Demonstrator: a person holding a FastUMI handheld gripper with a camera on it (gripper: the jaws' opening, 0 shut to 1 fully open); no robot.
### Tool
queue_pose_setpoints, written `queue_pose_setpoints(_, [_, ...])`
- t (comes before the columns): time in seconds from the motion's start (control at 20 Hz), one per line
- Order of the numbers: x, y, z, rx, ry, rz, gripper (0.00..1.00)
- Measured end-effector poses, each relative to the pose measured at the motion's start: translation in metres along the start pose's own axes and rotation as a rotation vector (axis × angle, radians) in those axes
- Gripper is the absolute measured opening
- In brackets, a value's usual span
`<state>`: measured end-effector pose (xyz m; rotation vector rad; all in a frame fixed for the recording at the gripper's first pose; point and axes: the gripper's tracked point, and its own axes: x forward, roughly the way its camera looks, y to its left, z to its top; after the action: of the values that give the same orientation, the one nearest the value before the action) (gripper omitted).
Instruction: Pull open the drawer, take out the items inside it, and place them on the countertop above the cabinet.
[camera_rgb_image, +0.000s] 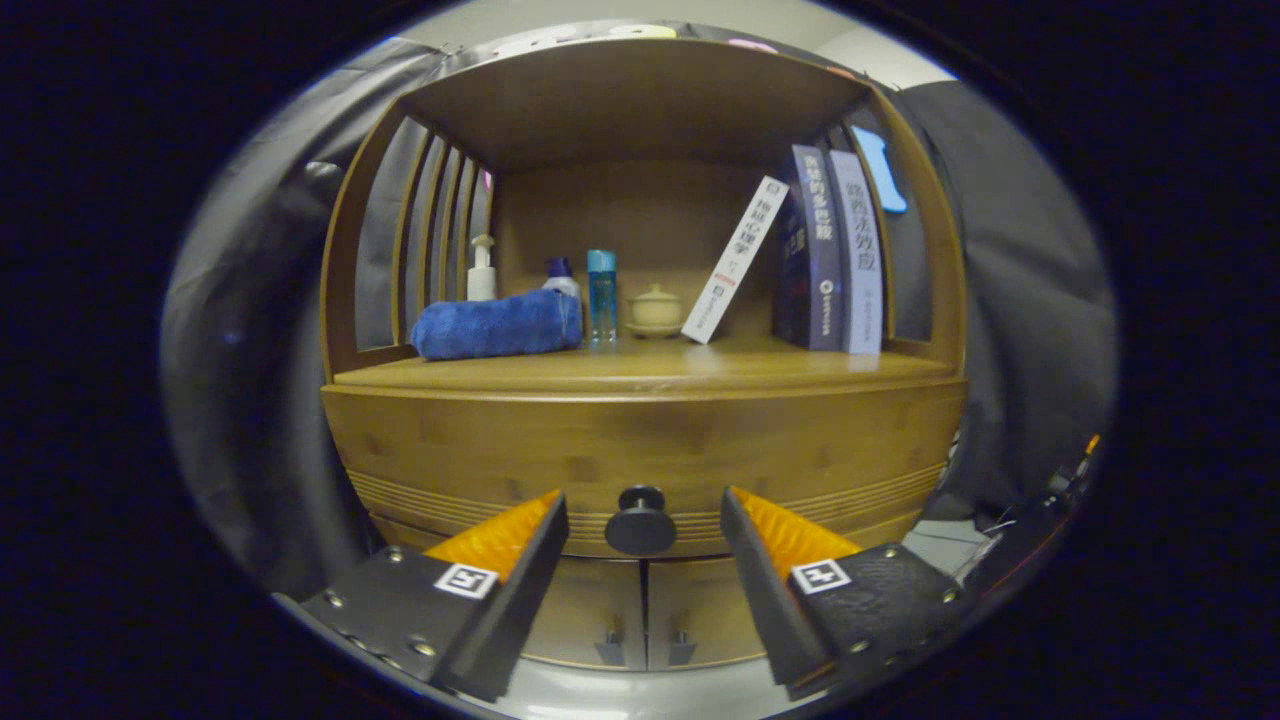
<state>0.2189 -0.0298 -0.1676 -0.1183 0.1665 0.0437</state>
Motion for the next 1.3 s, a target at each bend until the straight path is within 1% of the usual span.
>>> queue_pose_setpoints(0.2, [0.020,-0.001,-0.011,0.014,0.033,0.019,0.59])
queue_pose_setpoints(0.25, [0.024,-0.001,-0.018,0.004,0.054,0.022,0.59])
queue_pose_setpoints(0.3, [0.021,0.005,-0.016,0.000,0.051,0.045,0.59])
queue_pose_setpoints(0.35, [0.027,0.003,-0.017,-0.004,0.042,0.028,0.50])
queue_pose_setpoints(0.4, [0.029,0.004,-0.019,-0.018,0.052,0.034,0.41])
queue_pose_setpoints(0.5, [0.026,0.006,-0.017,0.027,0.036,0.040,0.41])
queue_pose_setpoints(0.6, [0.026,0.005,-0.015,0.102,0.003,0.026,0.42])
queue_pose_setpoints(0.65, [0.027,0.005,-0.014,0.091,-0.008,0.043,0.42])
queue_pose_setpoints(0.75, [0.026,0.006,-0.016,0.014,0.004,0.098,0.40])
queue_pose_setpoints(0.8, [0.031,0.006,-0.017,-0.008,0.021,0.104,0.39])
queue_pose_setpoints(0.85, [0.024,0.006,-0.019,-0.005,0.030,0.094,0.37])
queue_pose_setpoints(0.9, [0.021,0.004,-0.018,-0.006,0.027,0.079,0.32])
queue_pose_setpoints(1.0, [0.009,0.002,-0.017,-0.006,0.023,0.063,0.32])
queue_pose_setpoints(1.3, [-0.032,0.003,-0.025,-0.068,0.028,0.051,0.32])
